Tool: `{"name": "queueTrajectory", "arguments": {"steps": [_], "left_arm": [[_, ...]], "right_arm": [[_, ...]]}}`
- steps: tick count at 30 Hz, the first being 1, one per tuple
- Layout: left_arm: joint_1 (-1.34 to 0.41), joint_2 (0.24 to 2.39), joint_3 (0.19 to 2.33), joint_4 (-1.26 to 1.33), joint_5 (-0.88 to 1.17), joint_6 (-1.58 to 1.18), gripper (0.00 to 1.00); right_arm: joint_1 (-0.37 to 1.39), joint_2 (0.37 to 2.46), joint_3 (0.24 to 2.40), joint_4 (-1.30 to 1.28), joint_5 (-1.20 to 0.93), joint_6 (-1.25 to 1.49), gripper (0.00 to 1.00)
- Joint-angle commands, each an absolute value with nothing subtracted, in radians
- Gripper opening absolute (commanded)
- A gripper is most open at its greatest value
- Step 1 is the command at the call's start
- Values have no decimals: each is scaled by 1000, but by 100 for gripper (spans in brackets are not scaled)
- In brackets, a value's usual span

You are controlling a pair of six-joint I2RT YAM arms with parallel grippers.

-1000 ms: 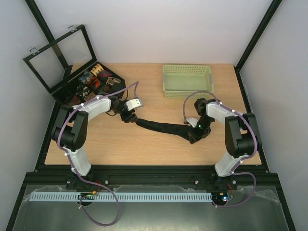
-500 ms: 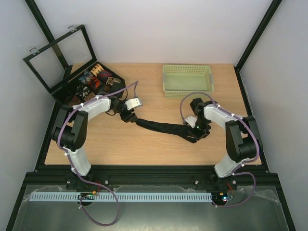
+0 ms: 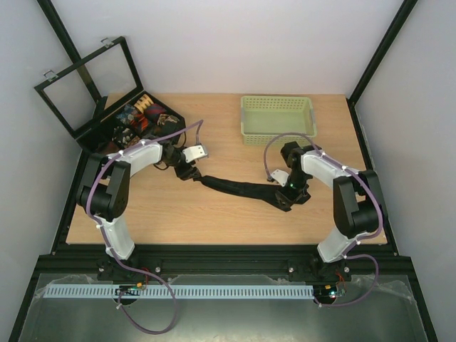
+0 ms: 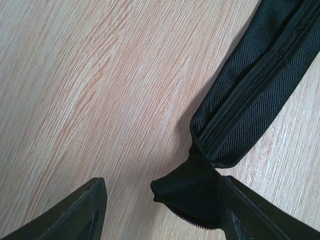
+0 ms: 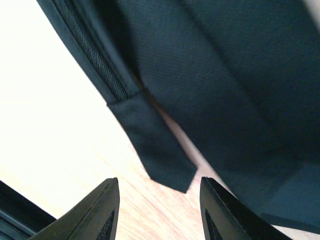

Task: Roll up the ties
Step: Adjust the tie at the center of the board.

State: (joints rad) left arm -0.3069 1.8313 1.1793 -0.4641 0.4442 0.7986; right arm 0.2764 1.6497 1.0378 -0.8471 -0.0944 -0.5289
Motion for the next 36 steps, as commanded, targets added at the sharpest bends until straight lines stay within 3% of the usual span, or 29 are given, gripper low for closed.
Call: {"name": "queueTrajectory", "arguments": {"steps": [1, 7, 11, 14, 26, 27, 30, 33, 36], "left_arm": [[-301, 1847, 1210, -491, 457, 808, 64], [-298, 1853, 1215, -501, 446, 822, 64], [-291, 1850, 1219, -505, 445, 824, 64], [-279, 1851, 1221, -516, 451, 835, 64], [-251, 1871, 1246, -536, 452, 868, 64], [-248, 1869, 1247, -538, 449, 869, 64], [-243, 1862, 1245, -543, 442, 877, 64], [-241, 1859, 1237, -534, 446, 871, 64], [-240, 1865, 1244, -535, 459, 858, 64]], "right_arm": [[280, 1677, 965, -844, -102, -505, 45], [282, 1720, 905, -753, -26, -496, 35], [281, 1714, 912, -759, -21, -512, 7], [280, 1674, 957, -822, -12, -548, 1], [253, 1735, 1107, -861, 32, -684, 1], [249, 1748, 1120, -874, 29, -684, 5], [244, 1749, 1166, -979, -114, -661, 30], [275, 1710, 1092, -939, -132, -607, 37], [292, 1700, 1026, -866, -90, -561, 39]]}}
